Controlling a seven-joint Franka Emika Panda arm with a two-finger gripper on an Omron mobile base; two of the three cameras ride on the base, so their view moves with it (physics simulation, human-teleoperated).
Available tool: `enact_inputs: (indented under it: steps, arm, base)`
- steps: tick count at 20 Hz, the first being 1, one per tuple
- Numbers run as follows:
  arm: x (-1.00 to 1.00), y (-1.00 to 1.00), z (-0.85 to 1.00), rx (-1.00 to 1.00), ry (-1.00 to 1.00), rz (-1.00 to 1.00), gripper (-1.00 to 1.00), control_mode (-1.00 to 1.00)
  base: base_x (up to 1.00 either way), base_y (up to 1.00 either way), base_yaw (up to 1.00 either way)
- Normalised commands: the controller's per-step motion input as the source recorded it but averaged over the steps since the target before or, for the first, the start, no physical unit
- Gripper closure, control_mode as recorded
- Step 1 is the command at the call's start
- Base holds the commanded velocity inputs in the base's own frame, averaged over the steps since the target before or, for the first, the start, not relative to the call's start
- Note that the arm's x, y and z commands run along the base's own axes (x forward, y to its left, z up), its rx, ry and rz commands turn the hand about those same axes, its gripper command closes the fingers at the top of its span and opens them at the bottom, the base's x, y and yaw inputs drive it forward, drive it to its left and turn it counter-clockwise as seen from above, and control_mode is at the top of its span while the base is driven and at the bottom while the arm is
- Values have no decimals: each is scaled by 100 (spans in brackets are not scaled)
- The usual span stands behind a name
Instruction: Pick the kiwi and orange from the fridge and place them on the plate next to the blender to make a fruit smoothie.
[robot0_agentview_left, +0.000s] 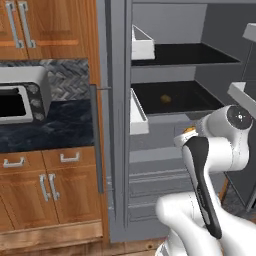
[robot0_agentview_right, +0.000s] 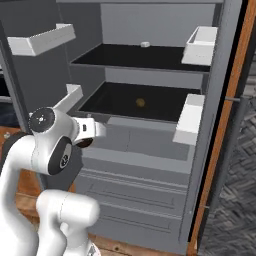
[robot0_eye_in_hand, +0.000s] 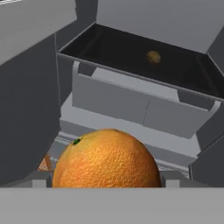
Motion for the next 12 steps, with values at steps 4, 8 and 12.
enact_inputs:
  steps: [4, 8, 12]
  arm:
    - [0, 0, 0, 0, 0, 0, 100, 100]
    - [0, 0, 0, 0, 0, 0, 100, 100]
    - [0, 0, 0, 0, 0, 0, 100, 100]
  base:
    - [-63, -17, 35]
    - [-72, -25, 40]
    - [-71, -17, 53]
